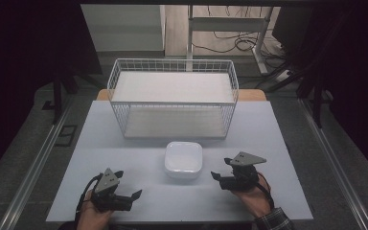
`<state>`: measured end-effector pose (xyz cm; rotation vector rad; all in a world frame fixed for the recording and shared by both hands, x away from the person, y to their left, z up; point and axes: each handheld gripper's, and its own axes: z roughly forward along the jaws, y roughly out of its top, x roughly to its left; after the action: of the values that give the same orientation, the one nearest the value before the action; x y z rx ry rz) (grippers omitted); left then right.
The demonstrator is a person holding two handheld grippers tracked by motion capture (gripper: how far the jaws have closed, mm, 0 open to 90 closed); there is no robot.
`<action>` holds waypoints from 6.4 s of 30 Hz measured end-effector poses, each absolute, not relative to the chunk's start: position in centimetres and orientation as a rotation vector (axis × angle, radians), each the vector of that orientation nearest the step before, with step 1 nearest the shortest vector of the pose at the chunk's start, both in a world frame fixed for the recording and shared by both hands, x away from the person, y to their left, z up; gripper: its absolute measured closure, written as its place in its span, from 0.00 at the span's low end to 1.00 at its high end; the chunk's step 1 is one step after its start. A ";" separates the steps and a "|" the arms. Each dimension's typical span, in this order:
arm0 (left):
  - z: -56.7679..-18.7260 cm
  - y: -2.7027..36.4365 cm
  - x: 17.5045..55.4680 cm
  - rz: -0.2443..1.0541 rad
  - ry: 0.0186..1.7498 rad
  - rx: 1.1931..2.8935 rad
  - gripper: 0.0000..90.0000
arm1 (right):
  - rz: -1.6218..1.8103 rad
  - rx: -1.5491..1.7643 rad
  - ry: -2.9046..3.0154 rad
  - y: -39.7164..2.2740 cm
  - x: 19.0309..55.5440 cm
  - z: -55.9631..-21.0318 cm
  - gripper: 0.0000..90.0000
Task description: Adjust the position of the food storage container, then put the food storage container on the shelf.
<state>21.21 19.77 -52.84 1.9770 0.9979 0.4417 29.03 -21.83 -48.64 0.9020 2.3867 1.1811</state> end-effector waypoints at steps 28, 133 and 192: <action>-50.6 17.0 26.4 0.327 0.924 1.942 0.09 | 1.204 0.924 2.394 -20.1 29.8 -48.2 0.00; -50.0 15.4 37.4 0.191 1.124 1.819 0.86 | 1.330 1.217 2.371 -14.1 41.0 -47.7 0.84; -50.4 16.6 26.1 0.441 0.952 1.887 0.06 | 1.340 0.891 2.415 -13.2 37.0 -46.4 0.94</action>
<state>26.13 16.58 -50.39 1.8868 0.9519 0.4409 36.96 -13.17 -46.39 0.8911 2.4148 1.3401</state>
